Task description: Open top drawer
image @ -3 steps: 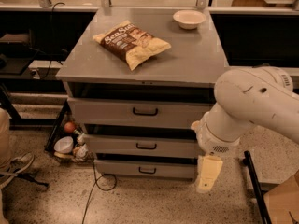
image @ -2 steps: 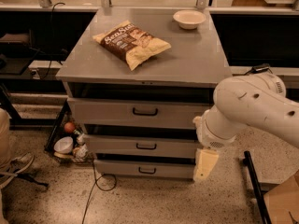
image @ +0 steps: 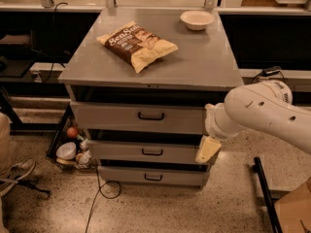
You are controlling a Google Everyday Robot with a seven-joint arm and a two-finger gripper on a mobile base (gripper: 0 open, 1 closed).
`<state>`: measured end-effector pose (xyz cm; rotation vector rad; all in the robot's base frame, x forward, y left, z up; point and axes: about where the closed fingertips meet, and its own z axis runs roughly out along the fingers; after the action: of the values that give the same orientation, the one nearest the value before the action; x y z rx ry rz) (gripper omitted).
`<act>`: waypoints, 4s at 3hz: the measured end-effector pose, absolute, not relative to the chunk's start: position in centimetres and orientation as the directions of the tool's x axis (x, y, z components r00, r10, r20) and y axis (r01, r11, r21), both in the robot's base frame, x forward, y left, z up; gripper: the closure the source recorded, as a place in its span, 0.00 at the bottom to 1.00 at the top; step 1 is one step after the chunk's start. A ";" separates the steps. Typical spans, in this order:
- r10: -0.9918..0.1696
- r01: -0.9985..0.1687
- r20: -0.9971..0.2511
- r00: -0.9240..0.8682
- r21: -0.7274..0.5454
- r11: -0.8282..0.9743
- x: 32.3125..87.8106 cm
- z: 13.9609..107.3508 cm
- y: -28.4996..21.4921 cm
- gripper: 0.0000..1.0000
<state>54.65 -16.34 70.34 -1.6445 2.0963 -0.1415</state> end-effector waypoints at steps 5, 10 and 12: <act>-0.912 -0.916 -0.397 -0.102 -0.320 0.241 65.4 65.5 -11.3 0.27; -0.891 -0.924 -0.430 -0.146 -0.262 0.278 60.2 65.1 -12.3 1.00; -0.891 -0.924 -0.430 -0.146 -0.262 0.278 60.2 65.3 -12.3 0.81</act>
Offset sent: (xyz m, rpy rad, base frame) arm 0.0970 0.0161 -0.0196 0.0530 -0.0857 -0.0145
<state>60.23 -12.32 65.28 -1.6262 2.0495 0.0875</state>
